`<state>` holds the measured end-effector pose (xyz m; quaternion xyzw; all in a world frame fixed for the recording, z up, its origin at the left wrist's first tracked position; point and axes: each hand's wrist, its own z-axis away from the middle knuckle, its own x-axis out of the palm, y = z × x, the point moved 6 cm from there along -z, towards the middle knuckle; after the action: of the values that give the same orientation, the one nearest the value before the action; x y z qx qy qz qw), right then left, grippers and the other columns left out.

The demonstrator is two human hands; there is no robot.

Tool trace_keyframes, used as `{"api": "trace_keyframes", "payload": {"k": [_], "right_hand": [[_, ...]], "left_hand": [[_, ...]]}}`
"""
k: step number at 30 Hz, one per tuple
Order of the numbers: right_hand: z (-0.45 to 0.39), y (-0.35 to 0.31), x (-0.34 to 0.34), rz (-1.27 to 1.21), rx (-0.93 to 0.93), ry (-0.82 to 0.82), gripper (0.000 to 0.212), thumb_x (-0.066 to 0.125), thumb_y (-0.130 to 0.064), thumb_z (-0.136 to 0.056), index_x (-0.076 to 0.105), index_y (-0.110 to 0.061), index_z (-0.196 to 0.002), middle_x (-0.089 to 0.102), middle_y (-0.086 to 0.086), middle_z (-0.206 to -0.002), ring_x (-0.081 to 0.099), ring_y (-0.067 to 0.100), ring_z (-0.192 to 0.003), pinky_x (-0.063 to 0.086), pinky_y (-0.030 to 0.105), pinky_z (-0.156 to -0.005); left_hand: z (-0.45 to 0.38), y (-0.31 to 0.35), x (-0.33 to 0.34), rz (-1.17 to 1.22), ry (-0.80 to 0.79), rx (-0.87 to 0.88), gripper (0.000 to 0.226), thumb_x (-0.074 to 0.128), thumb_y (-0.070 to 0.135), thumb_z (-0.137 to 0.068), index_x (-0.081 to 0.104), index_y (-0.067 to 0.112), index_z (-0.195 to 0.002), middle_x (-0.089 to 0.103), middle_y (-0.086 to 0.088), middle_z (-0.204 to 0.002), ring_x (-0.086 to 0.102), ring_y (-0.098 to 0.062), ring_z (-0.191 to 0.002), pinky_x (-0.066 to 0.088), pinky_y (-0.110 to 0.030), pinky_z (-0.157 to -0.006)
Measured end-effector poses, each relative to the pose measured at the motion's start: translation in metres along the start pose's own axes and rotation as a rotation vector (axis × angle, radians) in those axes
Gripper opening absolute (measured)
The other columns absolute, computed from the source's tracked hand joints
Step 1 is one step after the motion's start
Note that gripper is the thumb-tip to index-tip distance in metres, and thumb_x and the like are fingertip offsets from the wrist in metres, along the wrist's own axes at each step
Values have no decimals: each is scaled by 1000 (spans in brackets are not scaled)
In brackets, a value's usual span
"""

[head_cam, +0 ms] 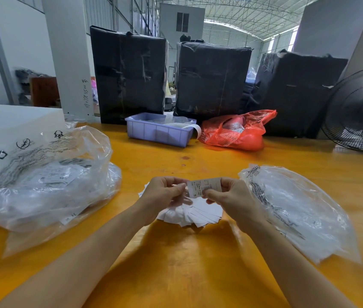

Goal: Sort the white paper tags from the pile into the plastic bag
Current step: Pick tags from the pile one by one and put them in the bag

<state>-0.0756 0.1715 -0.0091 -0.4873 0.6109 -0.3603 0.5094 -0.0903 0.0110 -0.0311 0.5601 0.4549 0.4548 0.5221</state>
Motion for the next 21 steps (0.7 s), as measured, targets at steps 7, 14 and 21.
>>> {"api": "trace_keyframes", "payload": {"k": [7, 14, 21], "right_hand": [[-2, 2, 2, 56, -28, -26, 13, 69, 2, -80, 66, -7, -88, 69, 7, -78, 61, 9, -60, 52, 17, -58], [-2, 5, 8, 195, -27, -147, 13, 69, 1, -79, 64, 6, -90, 69, 20, -82, 61, 18, -63, 49, 30, -61], [-1, 8, 12, 243, -34, -189, 13, 69, -7, -83, 65, 3, -91, 69, 17, -80, 59, 15, -61, 46, 36, -59]], "left_hand": [[1, -1, 4, -51, -42, 17, 34, 75, 0, -73, 62, 8, -103, 74, -8, -75, 71, -15, -65, 53, -19, -55], [-2, -5, 0, -43, 12, 36, 33, 71, -8, -76, 59, 8, -102, 72, -7, -67, 72, -17, -67, 57, -24, -58], [-1, -7, 0, -59, -4, 14, 33, 72, -8, -75, 60, 6, -102, 73, -10, -74, 72, -19, -68, 57, -25, -59]]}}
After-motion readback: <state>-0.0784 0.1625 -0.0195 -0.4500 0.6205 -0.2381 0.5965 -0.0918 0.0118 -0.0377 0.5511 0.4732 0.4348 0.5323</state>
